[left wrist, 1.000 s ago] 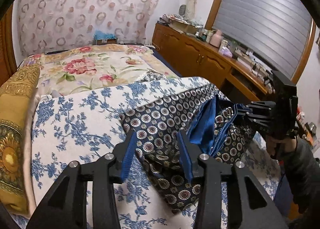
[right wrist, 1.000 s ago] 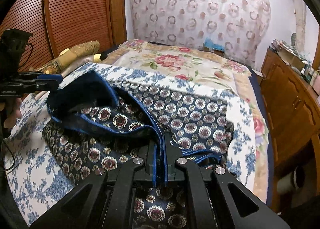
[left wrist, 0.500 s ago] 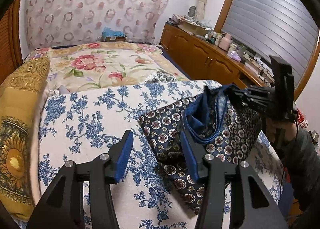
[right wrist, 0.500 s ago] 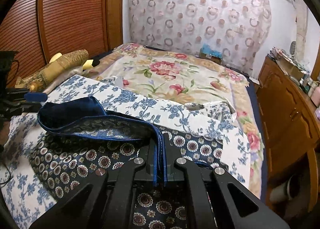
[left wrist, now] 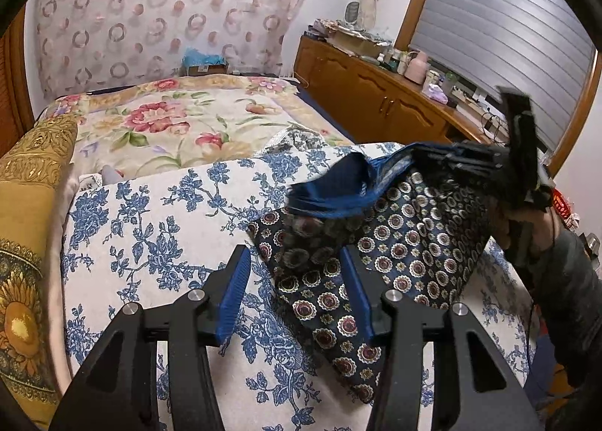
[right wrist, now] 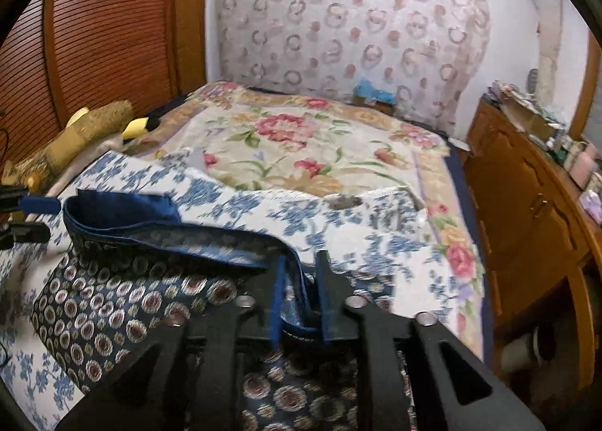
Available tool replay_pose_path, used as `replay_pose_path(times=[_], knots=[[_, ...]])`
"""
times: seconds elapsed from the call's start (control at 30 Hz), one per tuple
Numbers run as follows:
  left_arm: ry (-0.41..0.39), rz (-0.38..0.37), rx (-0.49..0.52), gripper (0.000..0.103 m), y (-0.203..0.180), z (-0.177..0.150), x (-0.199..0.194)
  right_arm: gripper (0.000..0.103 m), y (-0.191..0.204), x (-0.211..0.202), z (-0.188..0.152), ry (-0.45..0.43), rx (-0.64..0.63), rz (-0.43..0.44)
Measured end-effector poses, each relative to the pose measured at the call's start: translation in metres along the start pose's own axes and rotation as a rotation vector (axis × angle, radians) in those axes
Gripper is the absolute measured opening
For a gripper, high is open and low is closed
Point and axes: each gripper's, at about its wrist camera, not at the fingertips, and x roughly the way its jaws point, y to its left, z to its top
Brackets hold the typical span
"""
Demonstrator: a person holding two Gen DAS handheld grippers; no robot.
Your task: Fold small clothes
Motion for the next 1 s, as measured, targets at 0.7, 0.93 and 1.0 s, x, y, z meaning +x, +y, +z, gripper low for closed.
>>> replay_pose_path(times=[0.7, 0.93, 1.0], knots=[[0.129, 0.064, 0.006, 0.051, 0.013, 0.011, 0.066, 0.061, -0.041, -0.025, -0.066, 0.124, 0.188, -0.028], [0.126, 0.059, 0.010, 0.051, 0.012, 0.014, 0.068, 0.061, -0.049, -0.018, -0.069, 0.158, 0.222, 0.016], [0.125, 0.052, 0.011, 0.051, 0.012, 0.016, 0.070, 0.061, -0.052, -0.017, -0.071, 0.166, 0.236, 0.030]])
